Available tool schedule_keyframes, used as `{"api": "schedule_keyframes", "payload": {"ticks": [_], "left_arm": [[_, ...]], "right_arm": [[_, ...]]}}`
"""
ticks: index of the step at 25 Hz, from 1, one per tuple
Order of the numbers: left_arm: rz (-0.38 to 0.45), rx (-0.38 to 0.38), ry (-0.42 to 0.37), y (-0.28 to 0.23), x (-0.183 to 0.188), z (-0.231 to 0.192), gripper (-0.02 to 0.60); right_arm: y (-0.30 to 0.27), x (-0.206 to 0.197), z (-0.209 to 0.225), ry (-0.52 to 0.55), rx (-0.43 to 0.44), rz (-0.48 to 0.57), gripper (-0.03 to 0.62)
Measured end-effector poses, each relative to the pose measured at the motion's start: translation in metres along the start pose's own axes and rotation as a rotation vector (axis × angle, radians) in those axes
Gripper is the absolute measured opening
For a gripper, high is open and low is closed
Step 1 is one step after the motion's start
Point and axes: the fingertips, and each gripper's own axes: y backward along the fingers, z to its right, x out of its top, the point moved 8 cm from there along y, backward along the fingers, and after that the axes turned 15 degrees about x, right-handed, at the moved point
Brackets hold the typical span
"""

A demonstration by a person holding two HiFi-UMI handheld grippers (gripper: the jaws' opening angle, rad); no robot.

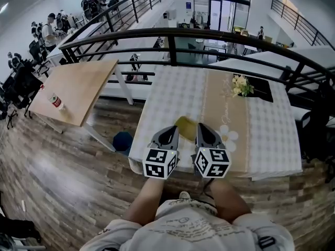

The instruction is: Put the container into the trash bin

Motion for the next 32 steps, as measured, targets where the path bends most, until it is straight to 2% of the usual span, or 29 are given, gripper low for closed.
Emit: {"api": "schedule_keyframes", "payload": {"ticks": [9,19,26,32], "left_arm": [[-0.025,-0.087,-0.021,-0.033,-0.007,-0.012,0.003],[-0.086,-0.227,-0.046,-0.077,-0.028,-0.042,0.003],[-0.156,-0.291,-0.039,-0.104,-0.052,-0.061,0.003],[-0.227,-0.309,-0.017,-0.121,-0.081,-0.079,0.003]], "right_arm": [[-0.016,-0.016,0.012,-0.022,-0.099,-0.01,0.002],[-0.042,-0.051,0.027,-0.05,-0.297,-0.039,0.002],[-0.049,-0.096,0.045,-0.133,-0.435,-0.134,0.002],[-0.064,-0.142,0.061,-0.219,-0.488,-0.234,0.016]]}}
